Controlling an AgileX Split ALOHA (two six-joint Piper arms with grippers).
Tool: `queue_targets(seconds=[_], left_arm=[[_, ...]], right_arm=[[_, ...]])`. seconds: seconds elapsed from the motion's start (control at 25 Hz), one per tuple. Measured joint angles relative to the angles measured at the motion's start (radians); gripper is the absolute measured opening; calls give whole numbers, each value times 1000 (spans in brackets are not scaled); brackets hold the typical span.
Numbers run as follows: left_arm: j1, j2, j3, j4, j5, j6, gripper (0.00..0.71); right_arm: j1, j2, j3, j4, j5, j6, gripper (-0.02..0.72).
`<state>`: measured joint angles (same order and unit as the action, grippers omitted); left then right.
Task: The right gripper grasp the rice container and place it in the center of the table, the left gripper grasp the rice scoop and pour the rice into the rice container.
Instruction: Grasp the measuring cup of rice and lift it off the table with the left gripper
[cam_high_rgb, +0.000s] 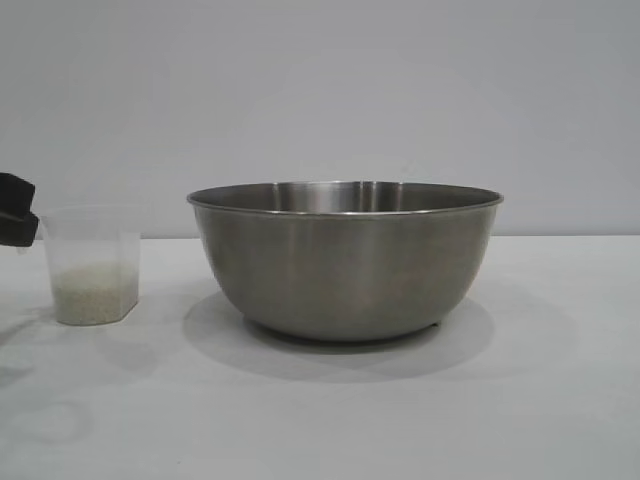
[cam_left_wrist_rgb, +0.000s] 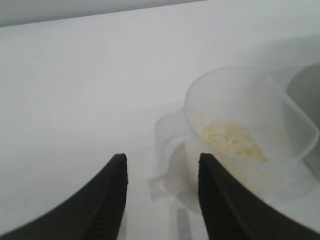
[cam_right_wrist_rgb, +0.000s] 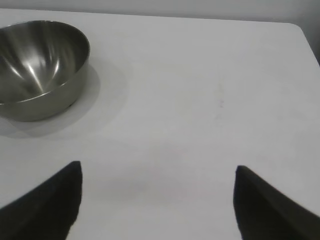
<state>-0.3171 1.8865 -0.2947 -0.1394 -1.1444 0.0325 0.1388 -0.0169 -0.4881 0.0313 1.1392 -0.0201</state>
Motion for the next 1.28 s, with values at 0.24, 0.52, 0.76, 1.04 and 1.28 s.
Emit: queue_targets(seconds=[0.24, 0.52, 0.76, 1.04, 1.28], left_arm=[[0, 54, -18, -1, 0, 5, 319], [0, 79, -39, -1, 0, 6, 319], [0, 92, -76, -2, 0, 11, 288], [0, 134, -126, -2, 0, 17, 159], [0, 175, -176, 4, 0, 52, 132]], right_arm=[[0, 0, 0, 0, 0, 0, 566], [0, 0, 0, 0, 0, 0, 566], [0, 0, 0, 0, 0, 0, 566], [0, 0, 0, 0, 0, 0, 566], [0, 0, 0, 0, 0, 0, 566]])
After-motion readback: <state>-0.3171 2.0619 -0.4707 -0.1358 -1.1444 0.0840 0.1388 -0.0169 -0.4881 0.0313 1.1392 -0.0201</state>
